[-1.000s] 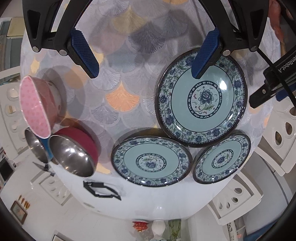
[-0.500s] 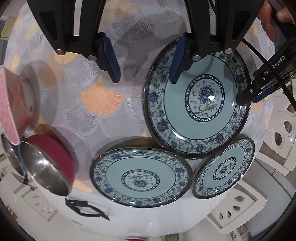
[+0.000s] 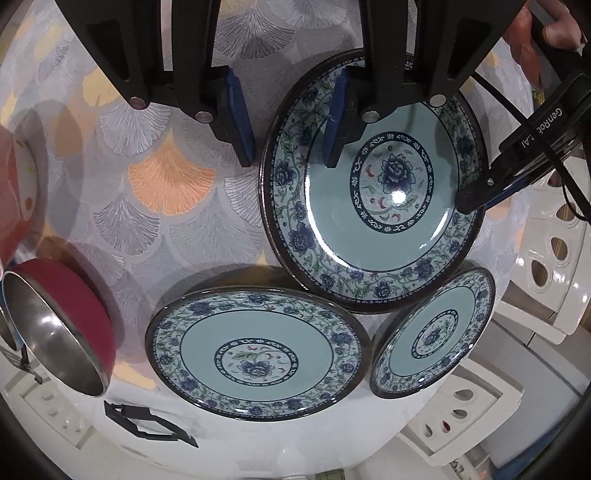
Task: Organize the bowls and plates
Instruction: 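Close the right tool on the rim of the teal plate and lift it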
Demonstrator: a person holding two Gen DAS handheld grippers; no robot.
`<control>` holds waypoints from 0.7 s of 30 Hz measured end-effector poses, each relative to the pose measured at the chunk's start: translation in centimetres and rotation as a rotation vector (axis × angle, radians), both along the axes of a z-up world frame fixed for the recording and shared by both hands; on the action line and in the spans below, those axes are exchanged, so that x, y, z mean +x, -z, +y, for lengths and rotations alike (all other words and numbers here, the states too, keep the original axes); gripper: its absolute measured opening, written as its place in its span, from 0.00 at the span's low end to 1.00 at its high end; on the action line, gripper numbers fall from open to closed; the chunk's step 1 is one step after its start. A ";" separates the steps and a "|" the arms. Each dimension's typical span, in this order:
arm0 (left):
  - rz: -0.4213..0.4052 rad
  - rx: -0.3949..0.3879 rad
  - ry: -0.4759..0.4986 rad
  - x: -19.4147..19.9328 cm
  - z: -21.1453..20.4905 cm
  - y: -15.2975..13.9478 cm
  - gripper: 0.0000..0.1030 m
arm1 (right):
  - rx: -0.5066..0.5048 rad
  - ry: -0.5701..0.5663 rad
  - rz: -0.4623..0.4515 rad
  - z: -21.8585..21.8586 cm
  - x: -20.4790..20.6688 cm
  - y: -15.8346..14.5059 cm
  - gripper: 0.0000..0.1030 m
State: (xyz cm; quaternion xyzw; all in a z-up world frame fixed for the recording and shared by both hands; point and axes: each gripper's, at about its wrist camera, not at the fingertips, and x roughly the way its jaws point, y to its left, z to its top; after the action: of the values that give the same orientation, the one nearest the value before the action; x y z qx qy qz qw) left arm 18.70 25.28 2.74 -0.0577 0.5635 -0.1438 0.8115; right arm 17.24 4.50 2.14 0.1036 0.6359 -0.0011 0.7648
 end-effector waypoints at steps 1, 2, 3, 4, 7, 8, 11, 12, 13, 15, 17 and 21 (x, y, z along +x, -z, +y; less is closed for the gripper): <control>0.001 -0.005 0.000 0.0 -0.1 0.0 0.32 | -0.003 -0.011 -0.006 0.1 -0.1 0.0 0.31; 0.002 -0.011 0.001 0.0 -0.2 0.0 0.32 | -0.005 -0.020 -0.011 0.2 -0.1 -0.1 0.30; 0.002 -0.016 0.002 -0.1 -0.2 0.0 0.32 | -0.010 -0.025 -0.013 0.4 0.1 -0.1 0.30; 0.002 -0.023 0.006 -0.1 -0.4 0.1 0.32 | -0.014 -0.028 -0.015 0.6 0.4 0.0 0.30; -0.003 -0.019 0.012 -0.3 -0.8 0.0 0.32 | -0.009 -0.042 -0.021 0.8 0.5 0.0 0.29; -0.005 -0.016 0.015 -0.4 -0.8 0.0 0.32 | -0.007 -0.042 -0.023 0.8 0.4 0.0 0.29; -0.009 -0.023 0.015 -0.5 -0.6 -0.1 0.32 | 0.023 -0.033 -0.027 0.4 0.1 -0.1 0.25; -0.011 -0.026 0.015 -0.6 -0.5 -0.2 0.32 | 0.032 -0.034 -0.027 0.1 -0.3 -0.3 0.24; -0.013 -0.026 0.015 -0.8 -0.4 -0.3 0.32 | 0.039 -0.038 -0.032 0.1 -0.5 -0.6 0.24; -0.025 -0.029 0.014 -1.2 -0.1 -0.7 0.32 | 0.035 -0.053 -0.045 0.4 -0.8 -1.3 0.24; -0.041 -0.023 0.011 -1.9 0.2 -1.2 0.32 | 0.026 -0.068 -0.063 0.8 -1.2 -2.1 0.24; -0.073 -0.018 -0.025 -3.5 1.5 -2.6 0.32 | 0.027 -0.103 -0.096 2.0 -2.6 -4.1 0.24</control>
State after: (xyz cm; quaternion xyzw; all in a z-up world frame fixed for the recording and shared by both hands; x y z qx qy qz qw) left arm 15.20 26.74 5.39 -0.0670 0.5315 -0.1407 0.8326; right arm 14.67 6.51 6.27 0.0810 0.6030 0.0520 0.7919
